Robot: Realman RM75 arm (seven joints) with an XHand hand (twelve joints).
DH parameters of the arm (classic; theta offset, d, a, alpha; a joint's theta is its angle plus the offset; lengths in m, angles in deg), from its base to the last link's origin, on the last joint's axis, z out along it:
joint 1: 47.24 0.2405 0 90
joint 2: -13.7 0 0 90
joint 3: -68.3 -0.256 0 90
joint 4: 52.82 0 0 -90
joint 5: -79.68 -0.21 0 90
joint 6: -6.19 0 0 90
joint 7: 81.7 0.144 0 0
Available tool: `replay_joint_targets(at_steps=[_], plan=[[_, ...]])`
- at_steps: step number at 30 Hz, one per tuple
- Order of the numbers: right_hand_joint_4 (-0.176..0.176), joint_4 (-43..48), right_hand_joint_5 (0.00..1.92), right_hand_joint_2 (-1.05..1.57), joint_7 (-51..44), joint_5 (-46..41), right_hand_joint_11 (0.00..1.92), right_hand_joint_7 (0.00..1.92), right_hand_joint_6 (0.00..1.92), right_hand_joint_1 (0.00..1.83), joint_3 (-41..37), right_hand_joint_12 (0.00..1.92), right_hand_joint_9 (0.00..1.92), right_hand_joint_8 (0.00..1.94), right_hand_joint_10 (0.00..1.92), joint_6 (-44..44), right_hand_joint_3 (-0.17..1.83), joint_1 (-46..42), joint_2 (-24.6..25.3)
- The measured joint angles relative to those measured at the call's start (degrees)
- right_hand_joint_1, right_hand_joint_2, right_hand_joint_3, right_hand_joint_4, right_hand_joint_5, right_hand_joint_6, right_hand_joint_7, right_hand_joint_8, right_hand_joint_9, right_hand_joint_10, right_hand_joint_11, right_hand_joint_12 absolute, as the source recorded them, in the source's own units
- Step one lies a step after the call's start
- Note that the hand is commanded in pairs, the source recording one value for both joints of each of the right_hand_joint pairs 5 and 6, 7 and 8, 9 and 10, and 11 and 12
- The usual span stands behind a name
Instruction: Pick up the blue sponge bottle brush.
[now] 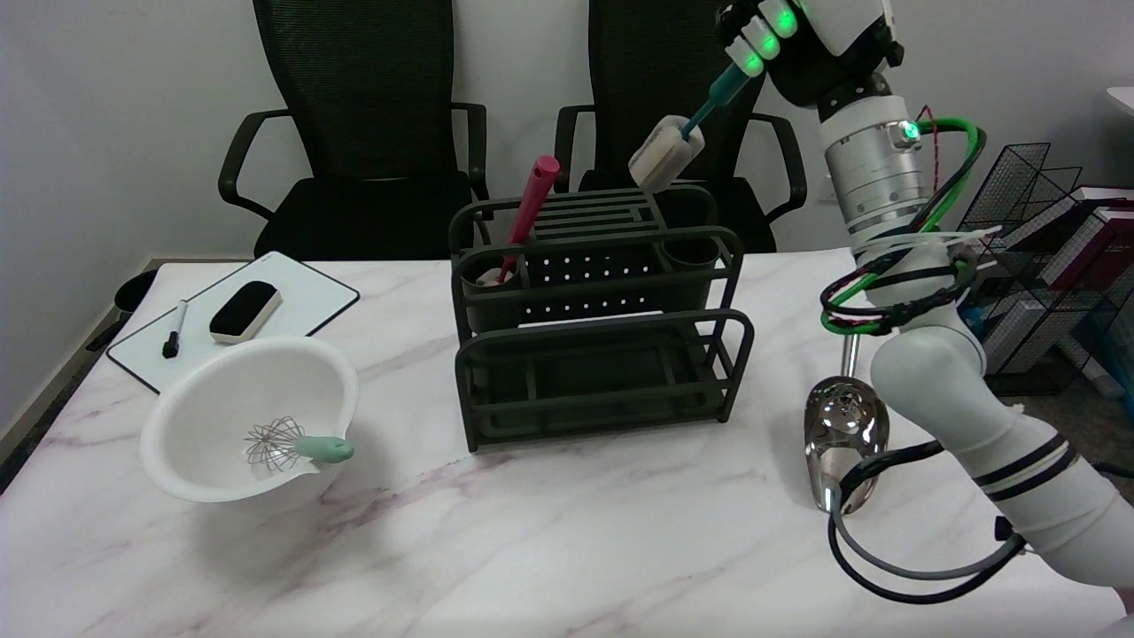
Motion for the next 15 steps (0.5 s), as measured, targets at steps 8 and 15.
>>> replay_joint_targets(at_steps=[8, 15], plan=[[0.000, 3.6, 1.92, 1.57, 0.1, 2.0, 1.92, 1.92, 1.92, 1.02, 1.4, 1.92, 1.92, 1.92, 1.92, 3.2, 0.59, -4.0, 0.0], [0.000, 5.3, 1.92, 1.57, 0.2, 3.6, 1.92, 1.92, 1.92, 1.02, 7.2, 1.92, 1.92, 1.92, 1.92, 8.4, 0.62, -7.7, 0.1]])
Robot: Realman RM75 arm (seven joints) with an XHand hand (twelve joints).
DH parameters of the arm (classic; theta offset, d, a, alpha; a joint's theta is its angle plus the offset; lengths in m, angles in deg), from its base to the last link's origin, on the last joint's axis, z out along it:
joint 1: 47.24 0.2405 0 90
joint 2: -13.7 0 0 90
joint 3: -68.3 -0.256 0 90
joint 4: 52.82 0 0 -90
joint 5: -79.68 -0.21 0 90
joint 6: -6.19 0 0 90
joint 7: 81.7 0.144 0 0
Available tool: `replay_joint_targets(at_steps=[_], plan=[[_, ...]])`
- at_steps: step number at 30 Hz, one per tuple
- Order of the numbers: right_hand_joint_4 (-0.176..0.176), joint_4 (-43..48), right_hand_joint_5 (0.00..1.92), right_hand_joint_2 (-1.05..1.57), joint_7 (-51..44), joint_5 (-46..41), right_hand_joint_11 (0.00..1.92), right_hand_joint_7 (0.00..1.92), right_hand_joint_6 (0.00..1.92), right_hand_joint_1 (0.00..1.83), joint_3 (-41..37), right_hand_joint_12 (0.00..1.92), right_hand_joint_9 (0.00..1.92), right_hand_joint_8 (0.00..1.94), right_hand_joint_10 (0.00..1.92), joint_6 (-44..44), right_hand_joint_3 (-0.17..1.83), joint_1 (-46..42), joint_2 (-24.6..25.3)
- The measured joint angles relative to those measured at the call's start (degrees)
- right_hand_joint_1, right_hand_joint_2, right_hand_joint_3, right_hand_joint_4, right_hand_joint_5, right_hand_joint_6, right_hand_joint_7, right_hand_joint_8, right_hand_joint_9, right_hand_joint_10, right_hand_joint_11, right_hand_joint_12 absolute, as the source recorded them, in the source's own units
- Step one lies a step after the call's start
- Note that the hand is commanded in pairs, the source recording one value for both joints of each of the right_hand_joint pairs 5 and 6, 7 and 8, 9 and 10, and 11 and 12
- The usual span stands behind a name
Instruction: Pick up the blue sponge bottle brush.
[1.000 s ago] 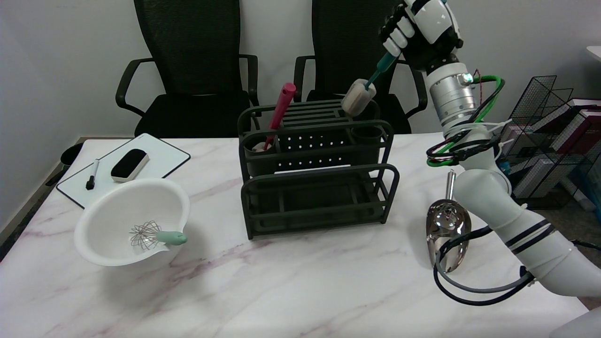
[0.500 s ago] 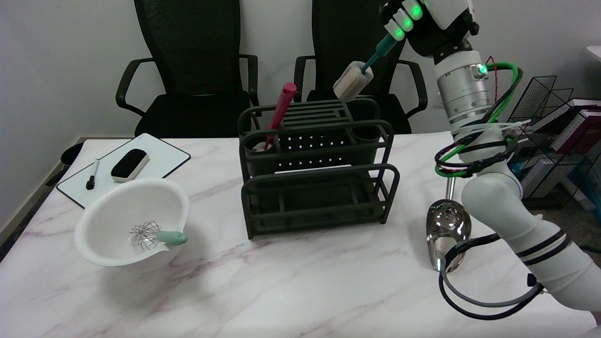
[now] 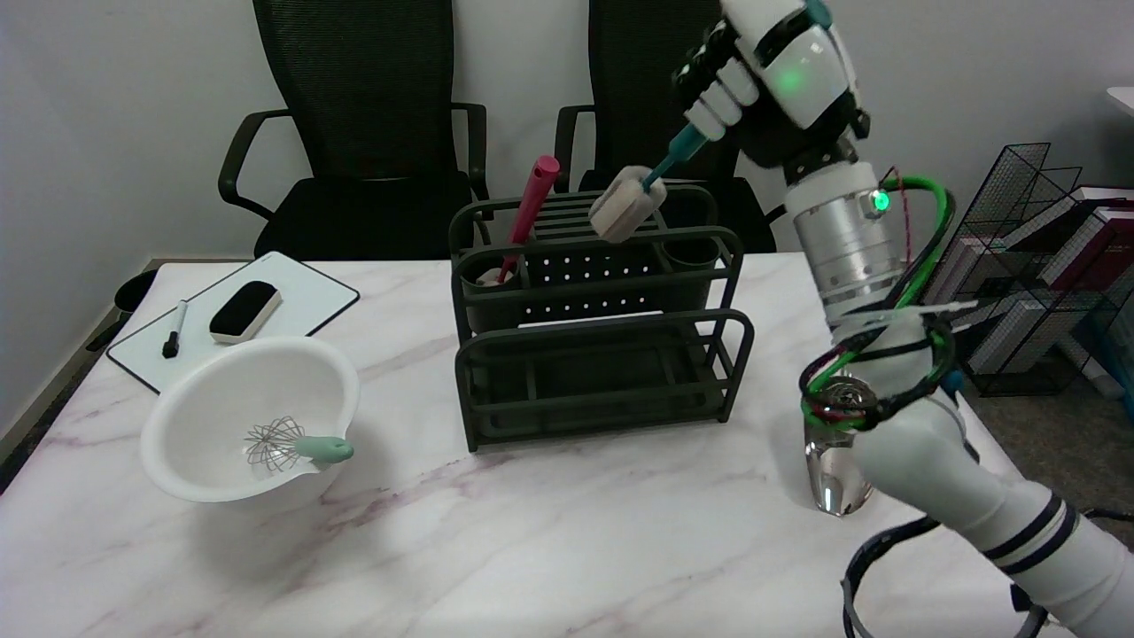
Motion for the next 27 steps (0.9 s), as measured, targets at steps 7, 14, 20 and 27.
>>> replay_joint_targets(at_steps=[7, 14, 20, 27], plan=[[0.000, 0.9, 1.92, 1.57, 0.1, 3.2, 1.92, 1.92, 1.92, 1.01, 6.7, 1.92, 1.92, 1.92, 1.92, 5.2, 0.68, -3.0, 0.1], [0.000, 1.4, 1.92, 1.57, 0.1, 6.7, 1.92, 1.92, 1.92, 1.00, 14.4, 1.92, 1.92, 1.92, 1.92, 9.3, 0.70, -5.3, 0.1], [0.000, 1.1, 1.92, 1.57, 0.1, 10.0, 1.92, 1.92, 1.92, 1.00, 19.2, 1.92, 1.92, 1.92, 1.92, 11.8, 0.70, -8.9, 0.1], [0.000, -0.5, 1.92, 1.57, 0.0, 13.9, 1.92, 1.92, 1.92, 1.00, 22.5, 1.92, 1.92, 1.92, 1.92, 15.4, 0.70, -14.8, 0.8]])
